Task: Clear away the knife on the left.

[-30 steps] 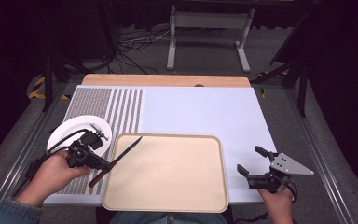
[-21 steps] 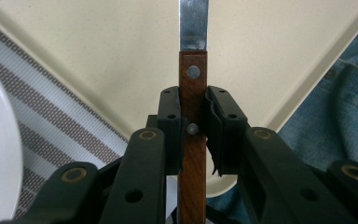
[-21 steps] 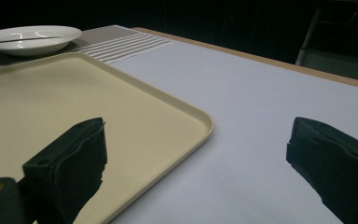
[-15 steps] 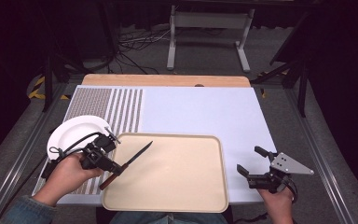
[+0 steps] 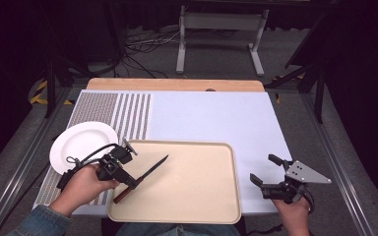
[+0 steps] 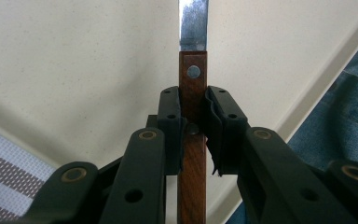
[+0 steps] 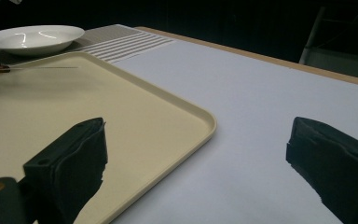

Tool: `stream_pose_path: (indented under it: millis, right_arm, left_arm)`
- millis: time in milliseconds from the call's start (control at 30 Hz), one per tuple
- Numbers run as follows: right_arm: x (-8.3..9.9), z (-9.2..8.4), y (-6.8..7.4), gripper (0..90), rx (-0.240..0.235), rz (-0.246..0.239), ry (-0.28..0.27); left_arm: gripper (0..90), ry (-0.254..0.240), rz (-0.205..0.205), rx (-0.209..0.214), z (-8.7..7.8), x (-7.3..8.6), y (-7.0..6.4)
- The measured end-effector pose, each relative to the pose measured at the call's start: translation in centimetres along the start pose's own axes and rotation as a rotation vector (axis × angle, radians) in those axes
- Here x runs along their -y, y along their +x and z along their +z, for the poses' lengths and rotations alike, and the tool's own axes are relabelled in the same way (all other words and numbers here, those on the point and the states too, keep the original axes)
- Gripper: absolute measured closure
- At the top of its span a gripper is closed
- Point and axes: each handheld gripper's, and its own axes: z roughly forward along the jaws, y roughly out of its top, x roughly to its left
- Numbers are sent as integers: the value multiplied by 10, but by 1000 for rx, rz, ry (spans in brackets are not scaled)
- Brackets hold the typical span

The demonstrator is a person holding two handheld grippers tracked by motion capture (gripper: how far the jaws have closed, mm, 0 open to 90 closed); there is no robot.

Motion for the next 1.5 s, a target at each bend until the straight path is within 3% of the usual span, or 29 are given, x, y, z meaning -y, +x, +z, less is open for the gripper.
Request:
stream_pose_path:
  millis: [500,967,1000,1133,1200,1367,1400,1433,1467,1500]
  right_arm:
    - [0,0,1,57,-5,-1,6]
    - [0,0,0,57,-6,-2,6]
    - [0,0,1,58,-7,1,7]
    - [0,0,1,58,-8,-2,12]
    - [0,1,1,58,-8,-2,12]
    - [0,1,1,58,-10,-2,10]
    - [0,1,1,58,-11,-4,12]
    - [0,1,1,58,-10,-3,11]
    - [0,1,0,58,-11,-1,9]
    - [0,1,0,58,-12,-3,8]
  left_arm:
    - [771,35,-20,-20,14,0,2]
    - [763,55,-8,-31,17,-1,1]
    - [757,52,-1,-31,17,-1,1]
    - [591,35,14,-15,14,-1,1]
    - [574,30,33,-16,12,-2,0]
    - [434,-22,71,-40,5,-3,-4]
    - [378,-72,134,-69,4,-3,-7]
    - [297,-92,165,-82,4,-2,-10]
    - [267,-92,165,-82,4,-2,-10]
    - [257,-107,220,-97,3,-3,-16]
